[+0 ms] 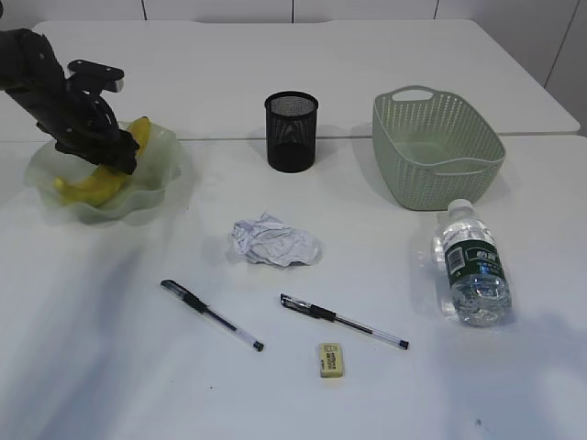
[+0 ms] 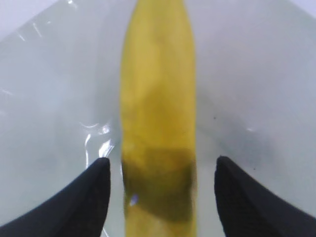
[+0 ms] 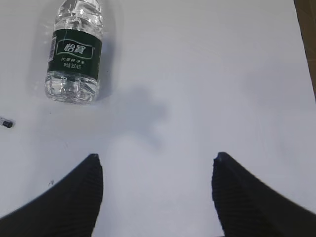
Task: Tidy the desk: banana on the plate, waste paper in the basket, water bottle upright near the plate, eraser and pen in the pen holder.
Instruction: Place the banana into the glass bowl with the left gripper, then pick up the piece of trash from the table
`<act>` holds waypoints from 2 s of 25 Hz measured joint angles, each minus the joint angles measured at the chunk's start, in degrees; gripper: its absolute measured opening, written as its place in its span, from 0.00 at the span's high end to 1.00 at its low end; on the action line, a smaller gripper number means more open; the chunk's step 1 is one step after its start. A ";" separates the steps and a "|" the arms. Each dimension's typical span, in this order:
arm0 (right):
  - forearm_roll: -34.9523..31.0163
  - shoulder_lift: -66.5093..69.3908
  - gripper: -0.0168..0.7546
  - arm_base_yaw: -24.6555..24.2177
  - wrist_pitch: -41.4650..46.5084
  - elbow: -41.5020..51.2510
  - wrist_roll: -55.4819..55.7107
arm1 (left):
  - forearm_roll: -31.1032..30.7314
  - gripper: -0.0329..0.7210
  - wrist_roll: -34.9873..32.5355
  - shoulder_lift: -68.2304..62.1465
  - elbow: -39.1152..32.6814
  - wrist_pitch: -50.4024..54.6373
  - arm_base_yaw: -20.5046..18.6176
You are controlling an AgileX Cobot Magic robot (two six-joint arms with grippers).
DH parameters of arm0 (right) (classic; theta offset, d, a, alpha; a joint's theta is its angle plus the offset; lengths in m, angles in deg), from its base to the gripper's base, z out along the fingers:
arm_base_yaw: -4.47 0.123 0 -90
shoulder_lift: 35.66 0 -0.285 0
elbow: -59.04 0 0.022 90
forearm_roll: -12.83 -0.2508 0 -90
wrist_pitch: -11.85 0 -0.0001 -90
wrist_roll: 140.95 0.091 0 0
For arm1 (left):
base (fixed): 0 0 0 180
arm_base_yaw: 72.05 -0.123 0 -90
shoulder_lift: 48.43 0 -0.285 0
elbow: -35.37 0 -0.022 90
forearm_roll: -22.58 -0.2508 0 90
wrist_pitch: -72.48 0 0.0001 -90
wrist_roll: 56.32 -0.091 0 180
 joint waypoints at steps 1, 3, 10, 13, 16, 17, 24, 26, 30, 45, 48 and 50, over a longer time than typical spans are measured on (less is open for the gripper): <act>0.00 0.00 0.31 0.00 0.00 0.00 0.00 | 0.14 0.34 0.00 0.00 0.00 -0.25 0.00; 0.00 0.00 0.31 0.00 0.00 0.00 0.00 | 0.14 0.30 0.11 0.00 0.00 -0.48 0.00; 0.19 0.00 0.31 0.00 -0.08 0.00 0.00 | -0.29 0.29 0.32 0.00 0.00 0.64 0.00; 0.19 0.00 0.31 0.00 -0.08 0.00 0.10 | -2.02 0.30 0.32 0.00 0.00 4.13 0.00; -0.18 0.00 0.31 0.00 -0.08 0.00 0.35 | -3.71 0.31 0.42 0.00 0.07 7.18 0.00; -0.60 0.16 0.31 0.00 -0.08 0.00 0.35 | -3.94 0.31 0.71 0.00 0.22 7.72 0.00; -3.93 3.40 0.31 0.00 -0.47 0.00 0.35 | -4.35 0.31 2.09 0.58 6.34 9.89 -0.11; -4.27 4.56 0.31 0.00 -0.68 0.00 0.35 | -4.35 0.31 2.23 1.38 7.78 10.95 -0.11; -6.35 6.67 0.31 0.00 -2.46 0.00 0.35 | -4.35 0.31 2.23 4.16 8.76 13.61 -0.11; -25.18 15.45 0.31 0.00 -17.70 0.00 -20.44 | -6.03 0.31 3.06 16.81 8.87 19.67 -0.22; -31.30 19.27 0.31 0.00 -20.74 0.00 -25.21 | -6.67 0.31 3.16 20.61 8.87 20.30 -0.22; -35.76 21.83 0.31 0.00 -23.54 0.00 -26.26 | -6.78 0.31 3.16 23.00 8.87 21.37 -0.22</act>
